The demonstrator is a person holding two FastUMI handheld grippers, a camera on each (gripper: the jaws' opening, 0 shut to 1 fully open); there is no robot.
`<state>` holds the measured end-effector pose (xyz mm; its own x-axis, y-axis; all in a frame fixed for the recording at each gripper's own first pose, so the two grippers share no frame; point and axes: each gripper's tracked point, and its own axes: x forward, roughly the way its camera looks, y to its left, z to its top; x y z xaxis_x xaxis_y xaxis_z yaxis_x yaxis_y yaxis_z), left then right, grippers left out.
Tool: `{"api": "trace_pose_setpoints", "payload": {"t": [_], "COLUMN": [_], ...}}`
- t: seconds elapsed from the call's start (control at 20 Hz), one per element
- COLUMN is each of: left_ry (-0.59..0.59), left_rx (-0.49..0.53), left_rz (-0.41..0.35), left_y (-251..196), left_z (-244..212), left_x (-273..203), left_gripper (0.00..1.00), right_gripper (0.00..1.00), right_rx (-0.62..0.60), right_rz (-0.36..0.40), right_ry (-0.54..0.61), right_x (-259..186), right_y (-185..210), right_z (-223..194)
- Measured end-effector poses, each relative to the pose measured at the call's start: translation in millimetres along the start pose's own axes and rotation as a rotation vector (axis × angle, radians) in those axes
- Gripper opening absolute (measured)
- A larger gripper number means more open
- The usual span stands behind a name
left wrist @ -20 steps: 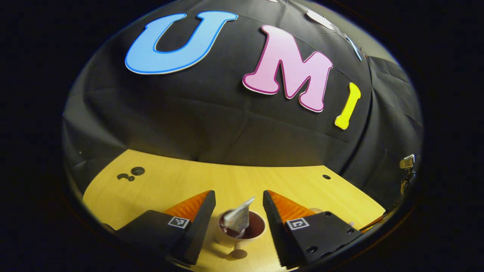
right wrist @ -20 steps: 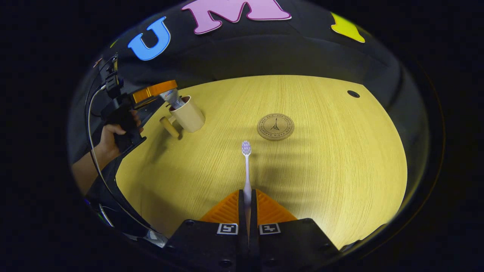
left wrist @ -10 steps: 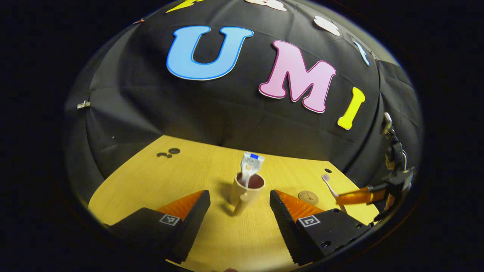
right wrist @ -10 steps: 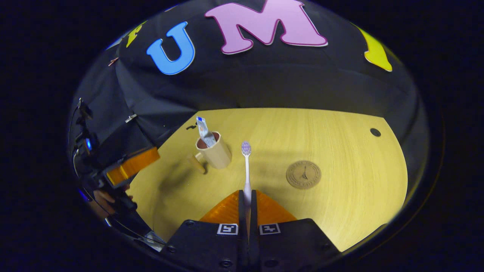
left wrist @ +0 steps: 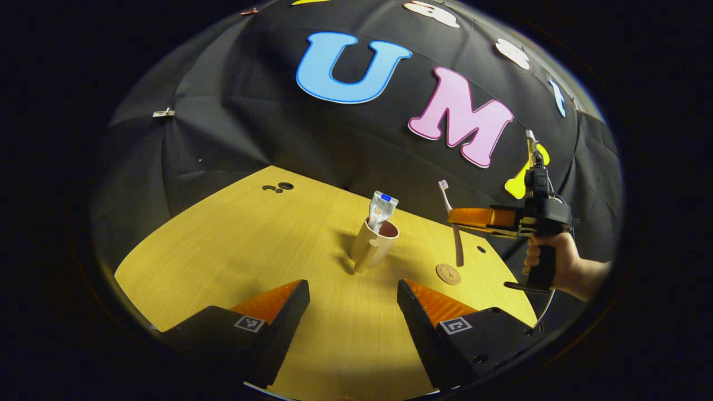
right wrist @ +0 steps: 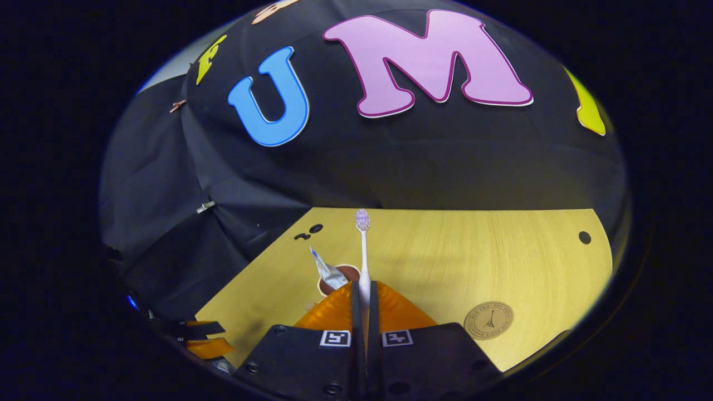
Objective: Put the toothbrush and toothpaste on the desktop into the cup, then pick up the cup and place it on the coaster on the desktop.
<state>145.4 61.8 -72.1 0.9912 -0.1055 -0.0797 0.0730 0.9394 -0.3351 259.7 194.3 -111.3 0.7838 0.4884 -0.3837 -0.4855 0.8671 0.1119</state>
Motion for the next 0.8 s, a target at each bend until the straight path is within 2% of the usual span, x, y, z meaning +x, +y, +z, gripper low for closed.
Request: {"api": "trace_pose_setpoints", "payload": {"t": [0.2,0.6,0.8], "left_ry": [-0.031,-0.002,0.028], "left_rx": [0.051,0.017,0.002], "left_rz": [0.053,0.077,0.073], "left_y": [17,33,35], "left_z": [10,-5,-20], "left_x": [-11,-17,-15], "left_gripper": [0.97,0.98,0.98], "right_gripper": [0.06,0.06,0.06], "right_rx": [0.087,0.182,0.191], "right_rz": [-0.016,0.009,0.026], "right_ry": [-0.022,-0.154,-0.184], "right_x": [30,94,113], "right_y": [4,2,5], "right_z": [9,37,31]}}
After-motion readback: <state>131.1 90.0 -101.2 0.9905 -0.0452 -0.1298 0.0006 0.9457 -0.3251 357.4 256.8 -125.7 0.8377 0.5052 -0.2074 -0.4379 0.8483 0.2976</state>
